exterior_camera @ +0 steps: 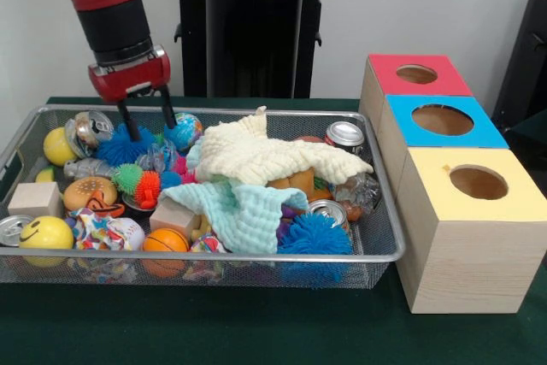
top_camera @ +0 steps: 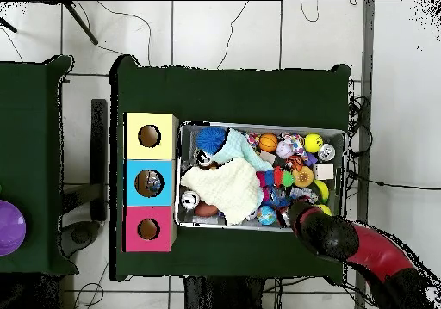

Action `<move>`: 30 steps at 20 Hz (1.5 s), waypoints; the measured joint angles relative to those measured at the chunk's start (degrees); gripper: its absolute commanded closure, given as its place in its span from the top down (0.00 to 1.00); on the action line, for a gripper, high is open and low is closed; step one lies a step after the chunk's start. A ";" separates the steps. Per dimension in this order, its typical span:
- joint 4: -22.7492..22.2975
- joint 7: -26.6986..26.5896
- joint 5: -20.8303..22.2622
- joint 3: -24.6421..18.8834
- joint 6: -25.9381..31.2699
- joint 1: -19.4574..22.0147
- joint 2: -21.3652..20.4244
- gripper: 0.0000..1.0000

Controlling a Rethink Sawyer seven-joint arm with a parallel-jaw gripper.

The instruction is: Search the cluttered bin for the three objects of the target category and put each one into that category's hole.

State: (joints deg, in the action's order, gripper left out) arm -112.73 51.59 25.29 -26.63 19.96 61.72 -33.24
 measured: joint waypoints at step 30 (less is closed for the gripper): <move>0.72 0.00 -4.99 1.07 -2.18 1.14 4.30 1.00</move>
State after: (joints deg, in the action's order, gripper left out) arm -112.01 51.59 20.30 -25.55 17.78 62.86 -28.95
